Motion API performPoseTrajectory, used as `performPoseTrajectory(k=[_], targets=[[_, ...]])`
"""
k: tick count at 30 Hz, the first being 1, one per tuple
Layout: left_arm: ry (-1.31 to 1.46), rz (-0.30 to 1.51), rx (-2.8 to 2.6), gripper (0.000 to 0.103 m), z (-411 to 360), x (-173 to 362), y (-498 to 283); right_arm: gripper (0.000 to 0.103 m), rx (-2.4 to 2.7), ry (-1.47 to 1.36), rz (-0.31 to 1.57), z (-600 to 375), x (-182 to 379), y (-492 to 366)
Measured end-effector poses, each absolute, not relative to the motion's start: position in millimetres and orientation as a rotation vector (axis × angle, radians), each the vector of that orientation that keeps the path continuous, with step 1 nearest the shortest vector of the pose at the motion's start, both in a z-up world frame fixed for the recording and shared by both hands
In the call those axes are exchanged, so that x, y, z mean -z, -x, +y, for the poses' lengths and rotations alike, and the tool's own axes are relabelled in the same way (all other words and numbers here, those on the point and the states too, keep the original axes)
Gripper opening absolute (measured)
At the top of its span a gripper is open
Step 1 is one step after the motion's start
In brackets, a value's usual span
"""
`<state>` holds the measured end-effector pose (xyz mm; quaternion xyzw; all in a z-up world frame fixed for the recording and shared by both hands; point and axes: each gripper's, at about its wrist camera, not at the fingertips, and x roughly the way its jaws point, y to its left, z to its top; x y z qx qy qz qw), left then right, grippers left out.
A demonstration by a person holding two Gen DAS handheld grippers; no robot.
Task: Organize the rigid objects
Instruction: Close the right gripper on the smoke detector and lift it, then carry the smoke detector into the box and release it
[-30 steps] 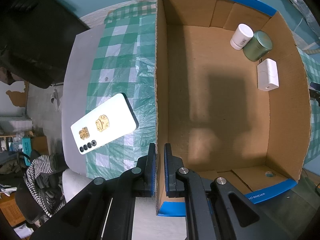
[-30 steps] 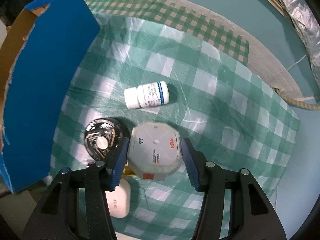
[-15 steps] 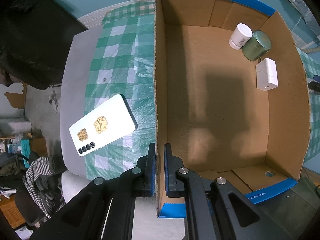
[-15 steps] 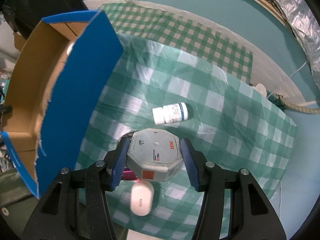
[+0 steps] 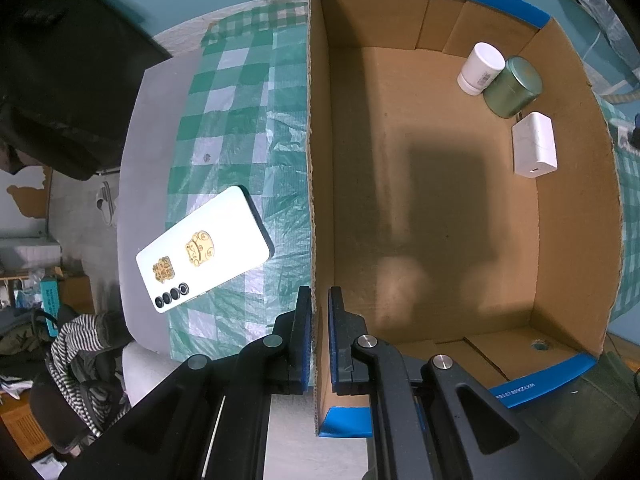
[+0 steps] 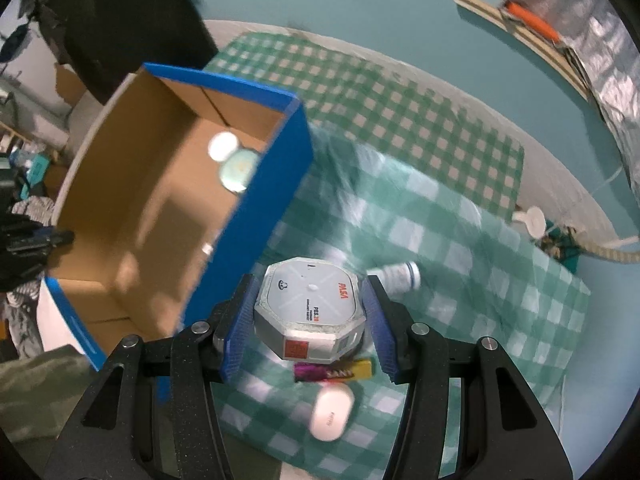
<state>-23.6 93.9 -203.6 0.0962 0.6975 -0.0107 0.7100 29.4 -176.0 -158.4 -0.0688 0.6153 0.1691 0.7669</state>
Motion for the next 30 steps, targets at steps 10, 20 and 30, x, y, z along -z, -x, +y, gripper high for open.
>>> performPoseTrajectory(k=[10,20,30], targets=[[-0.213,1.546,0.025,0.006,94,204,23,0.054,-0.444,0.190,1.277,-131,140,-39],[-0.210,1.547,0.025,0.006,94,204,22,0.054,-0.457,0.233,1.241,-115,131,-46],[-0.207,1.547,0.026,0.006,95,204,24,0.054,-0.499,0.260,1.256,-92,145,-48]])
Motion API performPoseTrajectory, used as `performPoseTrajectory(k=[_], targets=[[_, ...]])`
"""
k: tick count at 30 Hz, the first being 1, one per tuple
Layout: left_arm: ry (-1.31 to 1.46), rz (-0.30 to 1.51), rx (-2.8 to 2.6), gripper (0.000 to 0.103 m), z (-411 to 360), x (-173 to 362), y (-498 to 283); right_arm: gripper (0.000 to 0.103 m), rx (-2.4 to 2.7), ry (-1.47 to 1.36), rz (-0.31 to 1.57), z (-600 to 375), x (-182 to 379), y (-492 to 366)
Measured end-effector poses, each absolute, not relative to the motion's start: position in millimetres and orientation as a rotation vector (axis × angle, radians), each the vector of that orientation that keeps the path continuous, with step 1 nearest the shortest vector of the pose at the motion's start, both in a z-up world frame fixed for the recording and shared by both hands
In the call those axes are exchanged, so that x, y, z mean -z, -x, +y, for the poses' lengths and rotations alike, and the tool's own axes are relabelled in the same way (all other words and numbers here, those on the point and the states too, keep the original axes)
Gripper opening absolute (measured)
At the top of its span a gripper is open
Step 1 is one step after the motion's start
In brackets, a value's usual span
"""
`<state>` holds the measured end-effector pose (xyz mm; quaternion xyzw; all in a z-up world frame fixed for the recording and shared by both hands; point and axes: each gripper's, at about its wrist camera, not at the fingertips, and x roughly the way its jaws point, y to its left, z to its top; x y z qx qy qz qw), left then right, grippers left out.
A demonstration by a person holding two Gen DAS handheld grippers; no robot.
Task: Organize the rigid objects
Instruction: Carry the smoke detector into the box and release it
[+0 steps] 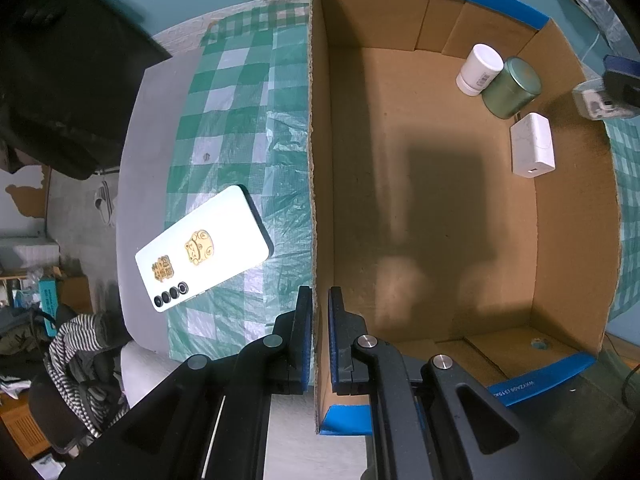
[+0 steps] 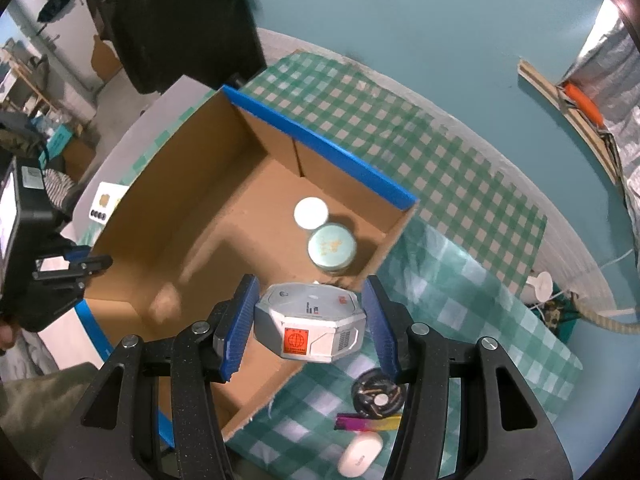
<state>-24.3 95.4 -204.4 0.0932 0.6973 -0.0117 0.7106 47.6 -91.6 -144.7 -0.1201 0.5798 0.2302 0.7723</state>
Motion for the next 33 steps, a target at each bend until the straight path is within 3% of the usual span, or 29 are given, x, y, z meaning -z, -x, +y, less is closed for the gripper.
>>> performPoseTrajectory(k=[12,33], targets=[[-0.201,1.550,0.021,0.006,98,205,26,0.053,-0.510,0.313,1.302,-73,170,-48],[-0.209,1.543,0.030,0.006,95,202,27,0.056,-0.443,0.244,1.272,-99,148,-45]])
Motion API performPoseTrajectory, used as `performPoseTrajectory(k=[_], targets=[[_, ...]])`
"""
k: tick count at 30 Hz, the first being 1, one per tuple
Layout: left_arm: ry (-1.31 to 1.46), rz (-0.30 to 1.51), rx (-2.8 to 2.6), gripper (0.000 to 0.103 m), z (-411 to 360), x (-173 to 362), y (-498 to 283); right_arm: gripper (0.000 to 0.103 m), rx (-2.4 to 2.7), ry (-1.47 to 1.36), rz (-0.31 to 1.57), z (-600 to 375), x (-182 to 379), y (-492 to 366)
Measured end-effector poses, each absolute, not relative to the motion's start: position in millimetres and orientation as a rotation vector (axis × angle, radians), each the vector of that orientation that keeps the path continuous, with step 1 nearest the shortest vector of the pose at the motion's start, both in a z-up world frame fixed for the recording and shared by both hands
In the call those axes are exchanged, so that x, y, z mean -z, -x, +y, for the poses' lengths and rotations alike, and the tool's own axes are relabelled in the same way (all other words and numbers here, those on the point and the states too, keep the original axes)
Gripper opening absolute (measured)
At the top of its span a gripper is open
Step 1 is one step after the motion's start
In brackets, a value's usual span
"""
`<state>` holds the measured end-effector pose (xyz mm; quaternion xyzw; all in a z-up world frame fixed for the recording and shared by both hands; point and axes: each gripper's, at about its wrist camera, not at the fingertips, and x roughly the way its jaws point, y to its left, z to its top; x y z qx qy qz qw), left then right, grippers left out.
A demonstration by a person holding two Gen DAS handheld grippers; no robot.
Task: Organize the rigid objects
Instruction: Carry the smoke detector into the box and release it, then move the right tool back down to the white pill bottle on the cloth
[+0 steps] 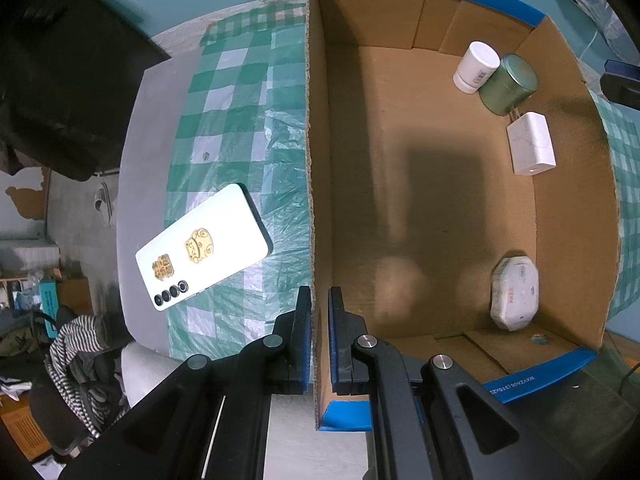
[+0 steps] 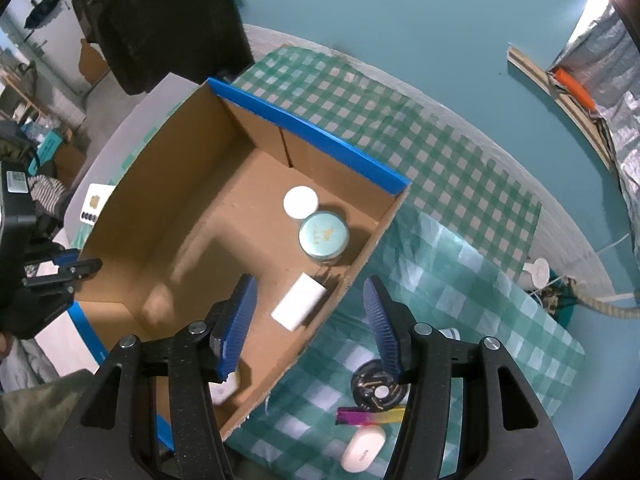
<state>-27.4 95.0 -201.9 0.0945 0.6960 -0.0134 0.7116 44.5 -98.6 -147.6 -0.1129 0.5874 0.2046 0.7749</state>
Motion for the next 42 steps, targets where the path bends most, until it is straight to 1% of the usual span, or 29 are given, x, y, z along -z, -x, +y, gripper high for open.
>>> performPoseTrajectory(k=[4,6,16,21,26,33,42], targets=[[-0.213,1.542,0.027,0.006,95,201,27,0.058,-0.434,0.242,1.268,-106,145,-44],[-0.214,1.542,0.026,0.006,94,201,28,0.063,-0.423,0.239,1.265,-112,145,-45],[-0.207,1.543,0.021,0.006,95,200,29,0.063,-0.335,0.216,1.300,-161,160,-50],[-0.209,1.544,0.018,0.006,96,201,30,0.068,-0.291,0.223,1.331,-185,175,-52],[-0.211,1.547,0.016,0.006,96,202,30,0.068,-0.283,0.220,1.368,-202,195,-52],[-0.205,1.550,0.009,0.006,97,203,31,0.068,-0.306,0.285,1.424,-210,228,-46],[-0.203,1.556,-0.001,0.006,96,203,30,0.068,-0.310,0.299,1.450,-215,251,-51]])
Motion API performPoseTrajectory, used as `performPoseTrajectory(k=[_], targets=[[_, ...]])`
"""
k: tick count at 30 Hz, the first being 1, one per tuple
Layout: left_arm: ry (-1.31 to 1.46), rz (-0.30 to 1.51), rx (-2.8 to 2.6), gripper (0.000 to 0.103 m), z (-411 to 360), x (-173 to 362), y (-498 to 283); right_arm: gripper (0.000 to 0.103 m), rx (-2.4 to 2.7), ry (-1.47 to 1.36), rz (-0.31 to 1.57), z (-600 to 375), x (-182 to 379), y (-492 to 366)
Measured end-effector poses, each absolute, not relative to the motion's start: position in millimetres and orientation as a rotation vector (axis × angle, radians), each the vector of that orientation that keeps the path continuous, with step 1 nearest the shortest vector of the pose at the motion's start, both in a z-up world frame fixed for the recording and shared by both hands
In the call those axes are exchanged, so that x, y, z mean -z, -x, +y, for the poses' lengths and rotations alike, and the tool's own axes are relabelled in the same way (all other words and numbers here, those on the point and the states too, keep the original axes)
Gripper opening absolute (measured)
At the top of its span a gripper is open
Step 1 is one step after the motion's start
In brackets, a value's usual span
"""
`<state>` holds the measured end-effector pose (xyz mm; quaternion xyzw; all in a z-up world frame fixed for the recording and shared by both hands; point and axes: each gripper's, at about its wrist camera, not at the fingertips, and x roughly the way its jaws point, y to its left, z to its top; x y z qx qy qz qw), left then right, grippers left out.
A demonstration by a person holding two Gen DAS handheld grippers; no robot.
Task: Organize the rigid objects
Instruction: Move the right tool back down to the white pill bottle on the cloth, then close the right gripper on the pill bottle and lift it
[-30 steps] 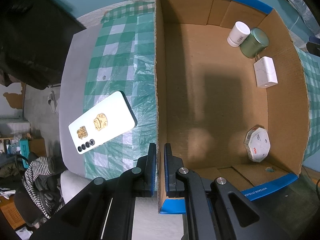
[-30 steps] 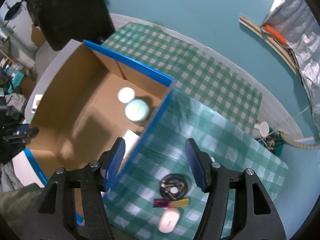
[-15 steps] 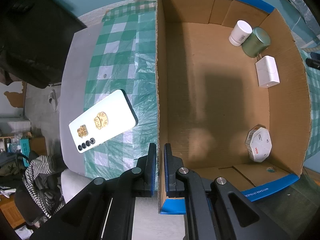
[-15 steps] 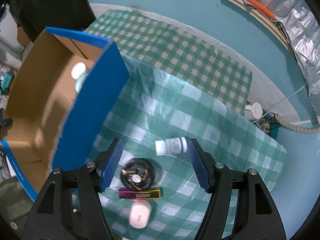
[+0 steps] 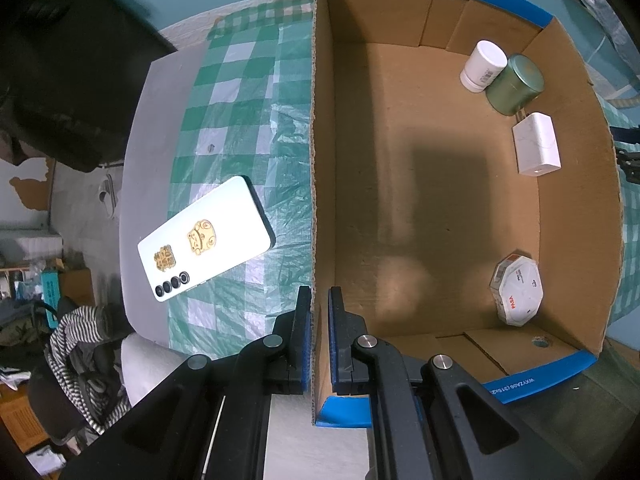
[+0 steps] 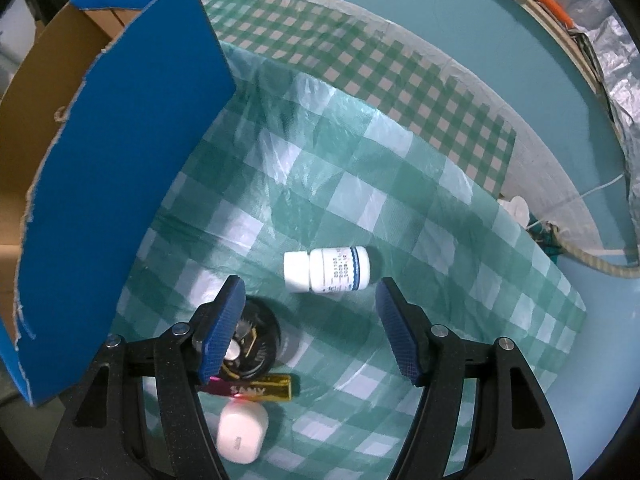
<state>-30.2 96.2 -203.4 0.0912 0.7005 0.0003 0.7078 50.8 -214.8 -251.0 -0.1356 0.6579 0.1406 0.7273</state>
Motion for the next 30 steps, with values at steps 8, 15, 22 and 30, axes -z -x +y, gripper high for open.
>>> performPoseTrajectory(k=[8,15,22,30], targets=[[-0.196,1.560,-0.007,0.006,97,205,29,0.068,-0.288,0.326,1.482,-214,269,-62],[-0.192,1.562,-0.009,0.006,98,206,29,0.068,-0.288,0.350,1.496,-213,282,-67],[-0.187,1.565,-0.012,0.006,98,207,29,0.065,-0.288,0.354,1.516,-211,291,-67],[-0.193,1.562,-0.010,0.006,98,206,28,0.050,-0.293,0.317,1.513,-210,290,-66]])
